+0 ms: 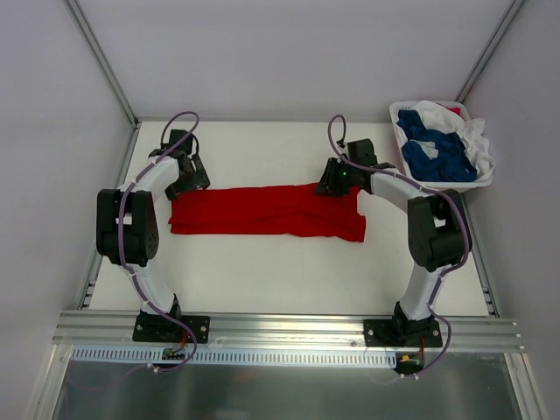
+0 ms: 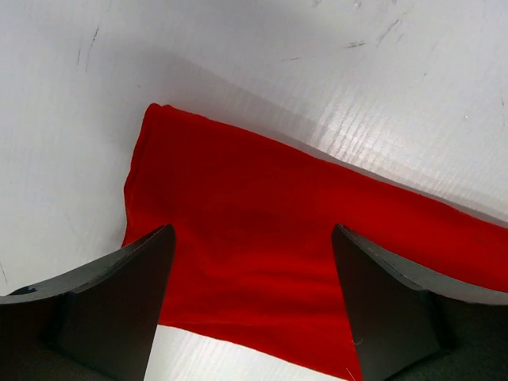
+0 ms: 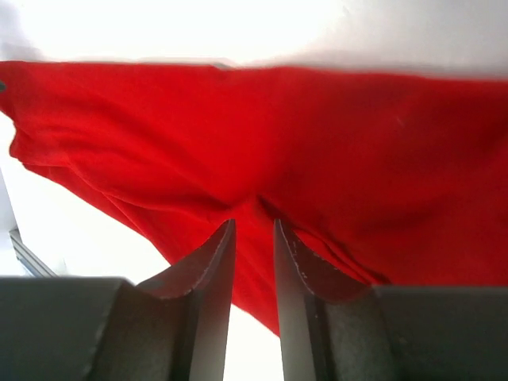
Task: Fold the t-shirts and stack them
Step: Fold the other side of the tshirt into a rectangle
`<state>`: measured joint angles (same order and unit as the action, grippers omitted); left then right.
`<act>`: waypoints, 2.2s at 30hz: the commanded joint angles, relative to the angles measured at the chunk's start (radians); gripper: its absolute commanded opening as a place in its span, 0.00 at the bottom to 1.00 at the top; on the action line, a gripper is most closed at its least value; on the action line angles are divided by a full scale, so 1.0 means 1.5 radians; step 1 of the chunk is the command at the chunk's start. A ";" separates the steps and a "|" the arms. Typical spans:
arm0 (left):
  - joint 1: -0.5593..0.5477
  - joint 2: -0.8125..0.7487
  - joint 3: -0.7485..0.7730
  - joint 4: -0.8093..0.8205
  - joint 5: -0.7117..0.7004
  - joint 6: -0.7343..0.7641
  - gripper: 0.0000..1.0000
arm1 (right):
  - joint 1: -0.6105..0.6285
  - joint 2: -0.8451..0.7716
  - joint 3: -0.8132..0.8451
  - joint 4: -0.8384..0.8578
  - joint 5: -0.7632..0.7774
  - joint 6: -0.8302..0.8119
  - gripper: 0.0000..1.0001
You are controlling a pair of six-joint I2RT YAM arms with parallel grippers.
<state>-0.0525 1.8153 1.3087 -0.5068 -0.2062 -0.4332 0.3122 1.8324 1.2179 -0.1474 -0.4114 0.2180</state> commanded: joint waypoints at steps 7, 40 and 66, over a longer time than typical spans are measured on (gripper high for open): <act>-0.006 0.004 0.013 0.002 -0.002 0.008 0.81 | 0.009 0.061 0.096 0.038 -0.051 -0.011 0.27; -0.007 -0.005 0.001 0.008 -0.003 0.011 0.81 | 0.072 -0.273 -0.206 0.050 0.016 0.011 0.26; -0.013 -0.041 -0.014 0.013 -0.016 0.028 0.81 | 0.103 -0.077 0.014 -0.138 0.329 -0.174 0.30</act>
<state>-0.0601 1.8114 1.2926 -0.4900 -0.1955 -0.4065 0.4568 1.6978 1.1656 -0.2516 -0.1055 0.0715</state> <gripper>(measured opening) 0.814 0.301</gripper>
